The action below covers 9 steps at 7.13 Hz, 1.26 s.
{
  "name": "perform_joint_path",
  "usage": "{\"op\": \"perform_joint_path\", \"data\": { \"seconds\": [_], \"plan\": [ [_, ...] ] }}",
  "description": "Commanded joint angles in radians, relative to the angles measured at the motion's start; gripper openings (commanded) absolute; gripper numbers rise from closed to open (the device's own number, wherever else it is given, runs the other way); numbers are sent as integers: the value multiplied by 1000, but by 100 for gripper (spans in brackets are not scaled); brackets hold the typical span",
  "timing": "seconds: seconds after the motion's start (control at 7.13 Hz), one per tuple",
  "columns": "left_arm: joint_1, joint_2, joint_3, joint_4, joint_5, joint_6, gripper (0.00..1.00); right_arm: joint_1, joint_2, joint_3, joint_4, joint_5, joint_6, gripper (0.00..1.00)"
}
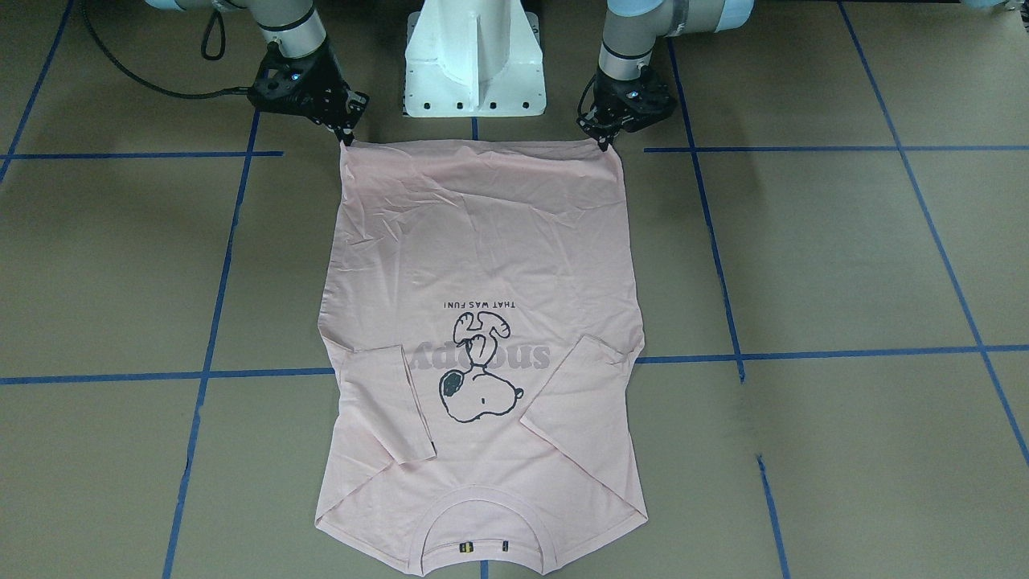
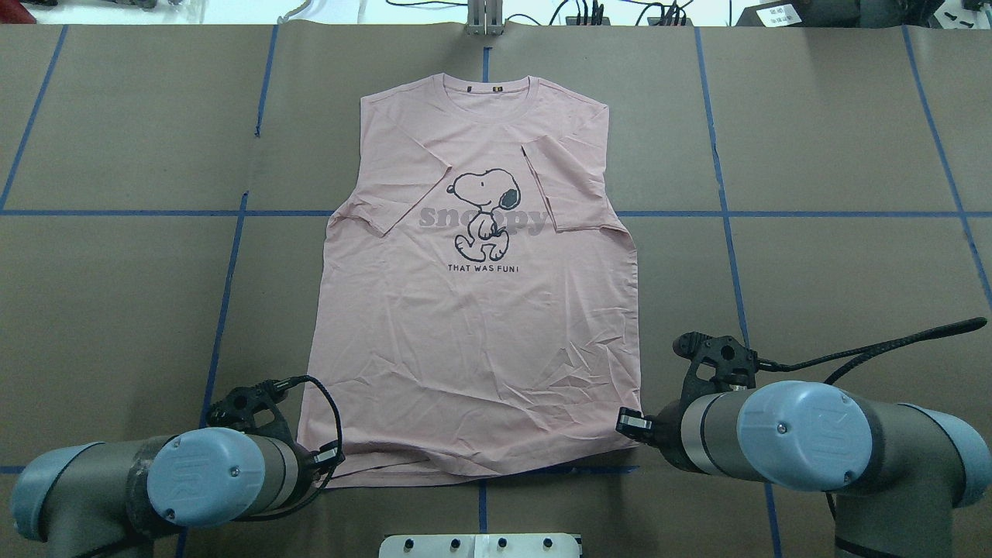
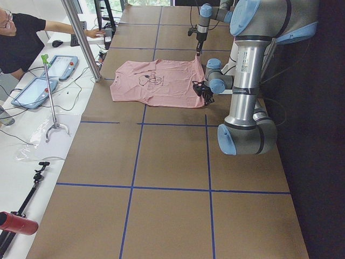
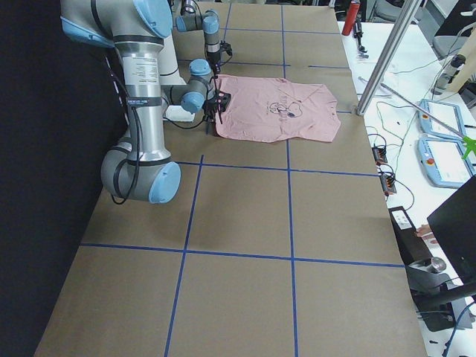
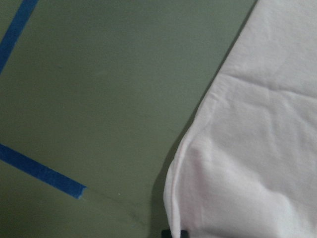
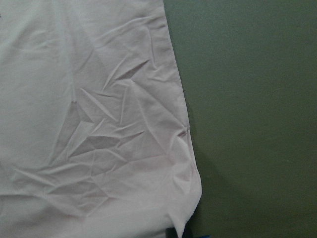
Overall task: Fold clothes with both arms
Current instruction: 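Grasp both hem corners with the left and right grippers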
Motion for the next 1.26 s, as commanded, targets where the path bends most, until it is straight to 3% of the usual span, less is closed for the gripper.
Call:
{"op": "perform_joint_path", "data": {
  "seconds": [0.0, 0.28, 0.7, 1.12],
  "plan": [
    [2, 7, -89, 79, -5, 16, 0, 20, -19, 30, 0, 42, 0, 0],
    [3, 2, -213, 215, -11, 88, 0, 2, -83, 75, 1, 84, -2, 0],
    [110, 2, -302, 262, -11, 87, 0, -154, -205, 214, 0, 95, 0, 0],
    [137, 2, -371, 285, -25, 90, 0, -181, -208, 269, 0, 188, 2, 0]
  ]
}}
